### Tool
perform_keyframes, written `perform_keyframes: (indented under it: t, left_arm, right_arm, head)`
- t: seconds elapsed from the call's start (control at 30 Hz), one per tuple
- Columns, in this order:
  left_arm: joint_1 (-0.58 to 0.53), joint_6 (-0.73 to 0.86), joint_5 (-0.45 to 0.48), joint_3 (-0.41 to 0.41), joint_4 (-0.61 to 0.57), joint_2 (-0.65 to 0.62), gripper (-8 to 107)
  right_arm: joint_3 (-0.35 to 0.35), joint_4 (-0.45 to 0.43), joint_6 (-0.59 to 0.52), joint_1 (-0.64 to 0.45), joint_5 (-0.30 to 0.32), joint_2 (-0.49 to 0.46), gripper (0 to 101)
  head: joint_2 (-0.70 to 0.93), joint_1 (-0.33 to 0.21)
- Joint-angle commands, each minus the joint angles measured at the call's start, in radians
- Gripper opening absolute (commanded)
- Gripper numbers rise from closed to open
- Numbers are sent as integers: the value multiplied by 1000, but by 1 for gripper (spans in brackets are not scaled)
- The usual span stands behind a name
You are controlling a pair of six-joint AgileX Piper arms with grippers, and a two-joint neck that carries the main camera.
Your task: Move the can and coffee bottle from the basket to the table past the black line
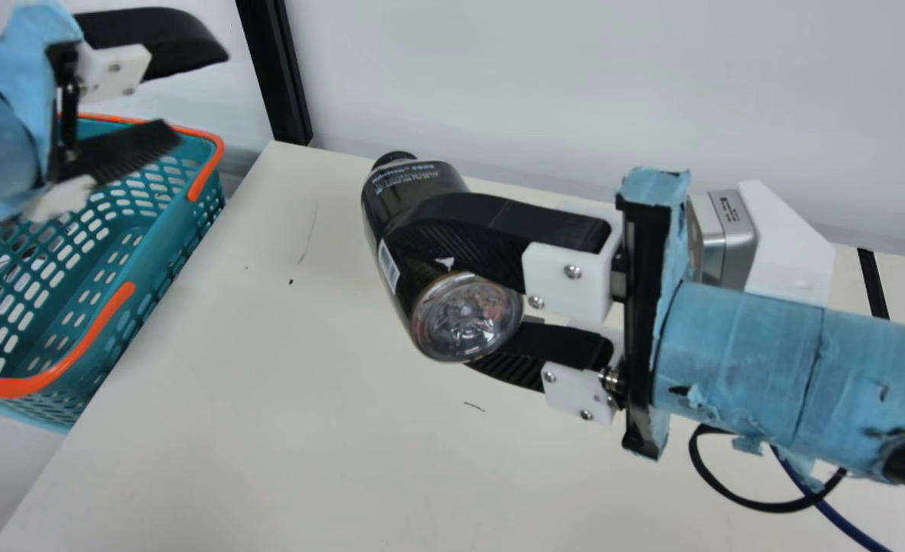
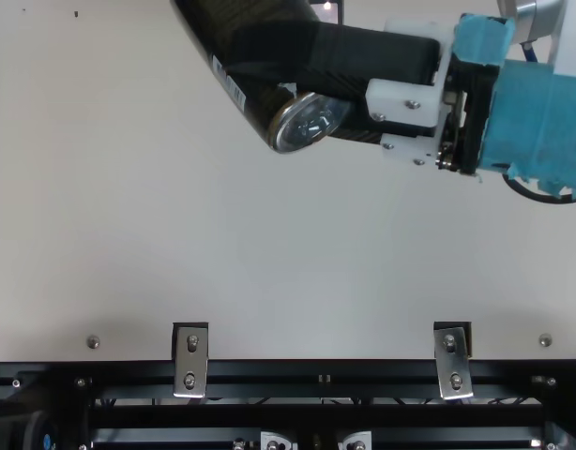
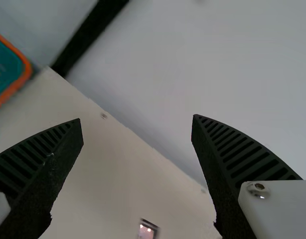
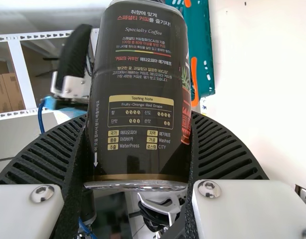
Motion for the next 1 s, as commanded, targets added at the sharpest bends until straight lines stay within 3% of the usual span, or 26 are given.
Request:
perform_keyframes:
  t: [0.0,0.13,0.37,0.7,0.97]
  left_arm:
    - [0,0,0,0,0,0,90]
    - [9,10,-18,2,260,-5,90]
    - [9,10,-16,2,433,-5,90]
    - [9,10,-16,2,435,-5,90]
    - [9,10,-16,2,435,-5,90]
  right_arm:
    - [0,0,0,0,0,0,0]
    - [0,0,0,0,0,0,0]
    - [-8,-41,9,5,-29,-4,0]
    - [-46,-328,116,96,-300,-67,0]
    - [-8,-587,231,217,-527,-110,0]
  head:
    - [-12,-5]
    - [-12,-5]
    - [-12,-5]
    - [-12,-5]
    - [-12,-5]
